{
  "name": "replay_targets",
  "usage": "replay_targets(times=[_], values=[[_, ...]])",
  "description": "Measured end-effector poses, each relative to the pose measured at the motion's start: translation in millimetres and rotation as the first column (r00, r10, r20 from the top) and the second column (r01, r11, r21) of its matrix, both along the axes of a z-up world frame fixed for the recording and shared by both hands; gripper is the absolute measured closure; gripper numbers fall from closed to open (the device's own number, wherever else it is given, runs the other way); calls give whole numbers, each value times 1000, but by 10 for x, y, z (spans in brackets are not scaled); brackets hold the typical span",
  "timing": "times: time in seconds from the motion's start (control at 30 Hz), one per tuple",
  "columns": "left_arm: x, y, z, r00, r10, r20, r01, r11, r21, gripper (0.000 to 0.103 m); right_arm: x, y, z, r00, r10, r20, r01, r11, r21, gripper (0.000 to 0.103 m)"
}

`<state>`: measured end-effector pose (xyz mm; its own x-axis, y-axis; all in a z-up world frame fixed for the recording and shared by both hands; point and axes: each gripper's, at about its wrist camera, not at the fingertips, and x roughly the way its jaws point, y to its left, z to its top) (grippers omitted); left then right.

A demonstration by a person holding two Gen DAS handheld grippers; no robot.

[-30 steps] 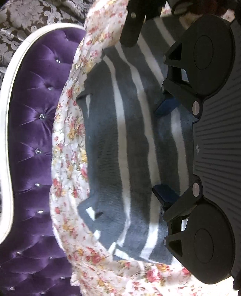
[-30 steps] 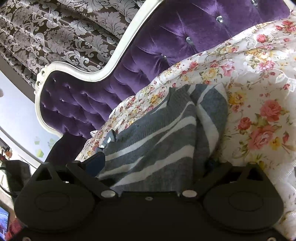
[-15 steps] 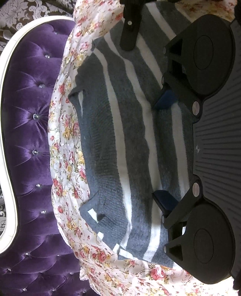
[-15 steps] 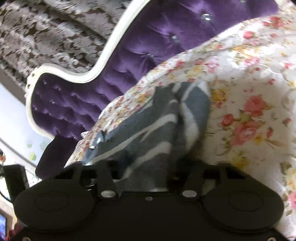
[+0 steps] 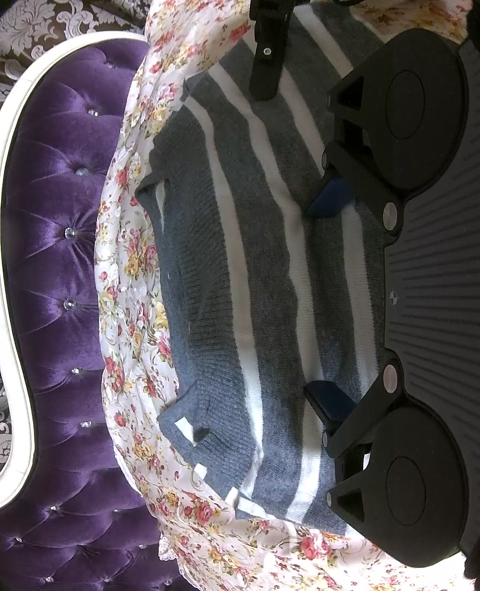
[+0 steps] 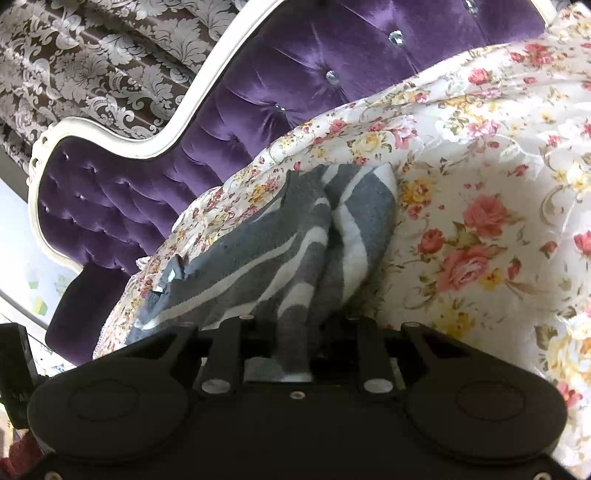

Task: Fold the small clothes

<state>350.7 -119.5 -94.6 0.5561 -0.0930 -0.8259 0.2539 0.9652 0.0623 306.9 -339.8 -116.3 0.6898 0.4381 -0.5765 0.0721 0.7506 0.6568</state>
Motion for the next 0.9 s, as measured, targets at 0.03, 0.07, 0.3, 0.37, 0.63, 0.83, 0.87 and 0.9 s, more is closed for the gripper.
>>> replay_targets(times=[0.03,0.07,0.3,0.37,0.63,0.83,0.87,0.9], values=[[1,-2,1,1000,0,0,0,1000,0,6,-1,2,1,1000,0,-1,0,1000,1,70],[4,-3,6,1000,0,-2,0,1000,0,6,1,2,0,1000,1,-3,-1,1000,0,70],[153,34,214,999,34,15,-34,999,-13,14,7,-17,-16,1000,8,-3,-8,1000,8,71],[251,47,226,998,55,33,-55,998,11,14,8,-18,-19,1000,8,-4,-8,1000,10,71],[490,171,15,993,112,-22,-113,994,-6,12,12,-23,-21,1000,10,-6,-10,1000,12,71],[442,291,132,994,110,-9,-110,992,-59,14,16,-21,-19,1000,10,-7,-10,1000,11,72],[391,345,186,993,121,11,-119,990,-71,14,16,-17,-18,1000,11,-7,-11,1000,8,72],[336,378,238,992,122,32,-119,990,-77,14,18,-17,-15,1000,11,-7,-11,1000,7,72]])
